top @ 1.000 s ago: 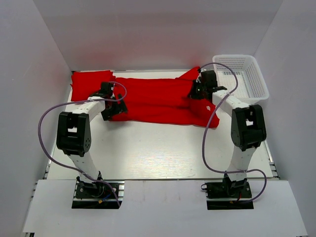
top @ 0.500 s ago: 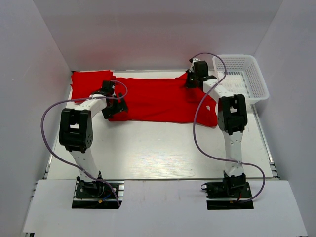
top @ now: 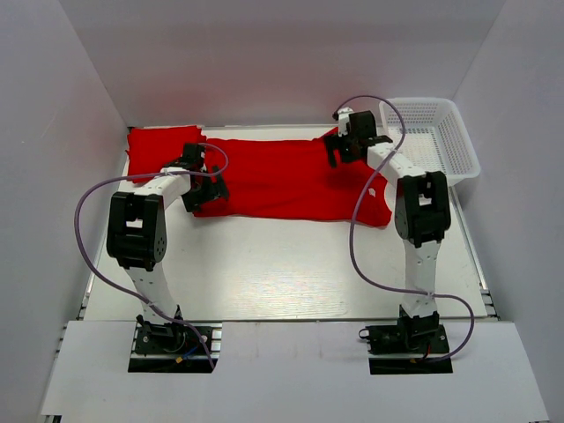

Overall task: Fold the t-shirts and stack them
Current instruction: Fold the flattened tshirt in 1/3 of the way

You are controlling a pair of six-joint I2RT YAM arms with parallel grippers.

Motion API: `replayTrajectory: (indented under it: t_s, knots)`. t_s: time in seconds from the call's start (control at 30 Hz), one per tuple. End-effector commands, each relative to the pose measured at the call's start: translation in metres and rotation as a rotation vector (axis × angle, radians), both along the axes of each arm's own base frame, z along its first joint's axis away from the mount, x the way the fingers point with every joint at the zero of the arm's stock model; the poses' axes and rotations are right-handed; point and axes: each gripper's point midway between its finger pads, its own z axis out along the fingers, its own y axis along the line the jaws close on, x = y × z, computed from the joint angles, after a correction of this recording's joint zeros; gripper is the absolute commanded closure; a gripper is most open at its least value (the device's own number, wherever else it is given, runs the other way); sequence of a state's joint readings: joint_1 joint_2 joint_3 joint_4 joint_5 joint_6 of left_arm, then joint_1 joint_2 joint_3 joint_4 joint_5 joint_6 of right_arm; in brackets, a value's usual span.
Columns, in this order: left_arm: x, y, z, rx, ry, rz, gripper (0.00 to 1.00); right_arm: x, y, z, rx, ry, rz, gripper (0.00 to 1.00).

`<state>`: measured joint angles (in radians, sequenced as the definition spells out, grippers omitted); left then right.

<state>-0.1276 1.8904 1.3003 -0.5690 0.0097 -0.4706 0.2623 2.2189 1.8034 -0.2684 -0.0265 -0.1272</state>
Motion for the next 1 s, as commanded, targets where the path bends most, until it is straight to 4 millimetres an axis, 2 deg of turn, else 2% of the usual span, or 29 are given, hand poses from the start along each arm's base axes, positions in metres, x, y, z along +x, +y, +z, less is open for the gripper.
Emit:
replayTrajectory:
  t_s: [0.0, 0.03, 0.07, 0.13, 0.27, 0.4, 0.43, 0.5, 0.63, 0.8, 0.87, 0.97]
  knots:
    - [0.007, -0.001, 0.026, 0.001, -0.068, -0.009, 0.0, -0.029, -0.012, 0.024, -0.125, -0.04, 0.125, 0.1]
    - [0.004, -0.001, 0.022, 0.003, -0.057, -0.009, 0.0, -0.033, -0.013, 0.032, -0.156, -0.064, 0.165, 0.1]
    - [0.004, -0.001, 0.026, 0.001, -0.066, -0.009, 0.0, -0.042, -0.016, 0.02, -0.178, -0.033, 0.176, 0.1]
    - [0.004, -0.001, 0.026, 0.001, -0.066, -0.009, 0.0, -0.052, -0.02, 0.013, -0.202, -0.01, 0.198, 0.1]
    - [0.001, 0.0, 0.022, 0.003, -0.056, -0.009, 0.0, -0.061, -0.007, 0.006, -0.197, -0.003, 0.281, 0.1]
    - [0.001, -0.002, 0.022, -0.005, -0.055, -0.013, 0.0, -0.059, 0.007, 0.001, -0.194, 0.008, 0.307, 0.17]
    - [0.001, -0.002, 0.022, -0.005, -0.055, -0.013, 0.0, -0.058, 0.007, -0.003, -0.193, 0.017, 0.303, 0.24]
    - [0.0, -0.002, 0.017, -0.004, -0.045, -0.013, 0.0, -0.06, 0.013, -0.006, -0.187, 0.024, 0.305, 0.27]
    - [-0.003, -0.001, 0.013, -0.003, -0.036, -0.013, 0.0, -0.06, 0.018, -0.015, -0.18, 0.035, 0.305, 0.39]
    - [-0.005, -0.002, 0.007, -0.006, -0.025, -0.005, 0.0, -0.052, 0.018, -0.026, -0.189, 0.037, 0.274, 0.41]
    - [-0.008, -0.001, 0.004, -0.005, -0.016, -0.005, 0.0, -0.05, 0.018, -0.029, -0.186, 0.036, 0.251, 0.5]
    - [-0.008, -0.001, 0.004, -0.005, -0.016, -0.005, 0.0, -0.041, 0.017, -0.029, -0.18, 0.009, 0.217, 0.57]
